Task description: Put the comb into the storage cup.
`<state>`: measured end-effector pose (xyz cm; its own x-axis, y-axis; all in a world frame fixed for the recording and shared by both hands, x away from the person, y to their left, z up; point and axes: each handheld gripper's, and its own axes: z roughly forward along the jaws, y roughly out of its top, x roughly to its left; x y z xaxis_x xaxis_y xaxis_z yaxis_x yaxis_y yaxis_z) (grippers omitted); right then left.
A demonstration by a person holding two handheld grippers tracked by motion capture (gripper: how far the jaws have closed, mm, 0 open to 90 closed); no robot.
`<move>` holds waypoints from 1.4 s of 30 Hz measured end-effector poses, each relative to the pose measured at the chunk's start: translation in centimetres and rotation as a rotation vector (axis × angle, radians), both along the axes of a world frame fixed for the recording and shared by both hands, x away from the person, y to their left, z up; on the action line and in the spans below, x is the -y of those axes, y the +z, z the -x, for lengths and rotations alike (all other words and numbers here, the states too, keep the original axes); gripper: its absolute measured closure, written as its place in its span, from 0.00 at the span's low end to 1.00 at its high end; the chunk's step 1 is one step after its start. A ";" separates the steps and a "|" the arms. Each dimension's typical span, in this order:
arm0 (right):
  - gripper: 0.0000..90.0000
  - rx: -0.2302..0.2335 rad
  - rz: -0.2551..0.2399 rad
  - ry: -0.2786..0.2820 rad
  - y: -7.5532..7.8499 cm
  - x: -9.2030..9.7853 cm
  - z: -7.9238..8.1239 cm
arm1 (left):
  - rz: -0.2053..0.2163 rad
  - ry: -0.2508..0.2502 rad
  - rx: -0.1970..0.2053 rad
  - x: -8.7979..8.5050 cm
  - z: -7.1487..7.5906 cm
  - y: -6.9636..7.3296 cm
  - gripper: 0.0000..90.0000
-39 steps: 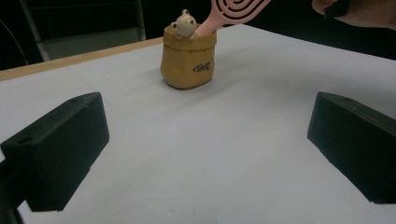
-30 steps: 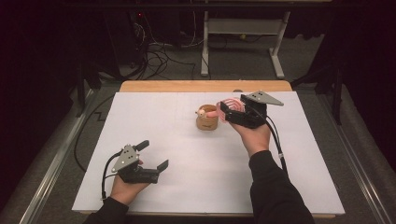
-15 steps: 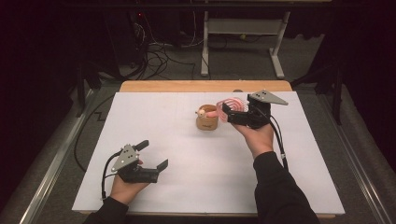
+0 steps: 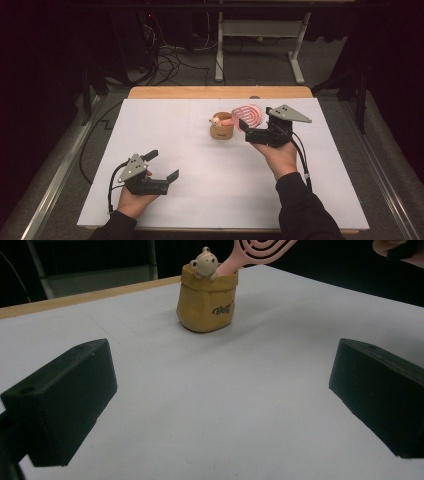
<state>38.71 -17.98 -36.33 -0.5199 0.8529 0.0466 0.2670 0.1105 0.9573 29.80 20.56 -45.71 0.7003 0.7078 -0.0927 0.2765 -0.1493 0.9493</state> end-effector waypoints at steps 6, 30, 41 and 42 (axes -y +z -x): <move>0.00 -0.014 0.017 -0.002 -1.9 1.1 1.3 | -0.002 0.005 -0.007 -0.2 -0.1 0.0 0.00; 0.00 -0.030 0.088 -0.034 -9.2 6.5 8.1 | -0.014 0.005 -0.017 -0.2 -0.2 -0.1 0.00; 0.00 0.050 0.063 -0.075 -8.6 10.3 12.5 | -0.022 0.004 -0.012 -0.4 0.5 -0.1 0.00; 0.00 0.058 0.053 -0.078 -8.6 10.6 12.7 | -0.019 0.001 -0.015 -0.4 0.6 -0.2 0.00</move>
<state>25.98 -28.61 -44.93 -0.4522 0.8915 -0.0283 0.2212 0.1428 0.9647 29.19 20.99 -45.86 0.6984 0.7101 -0.0895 0.2911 -0.1675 0.9419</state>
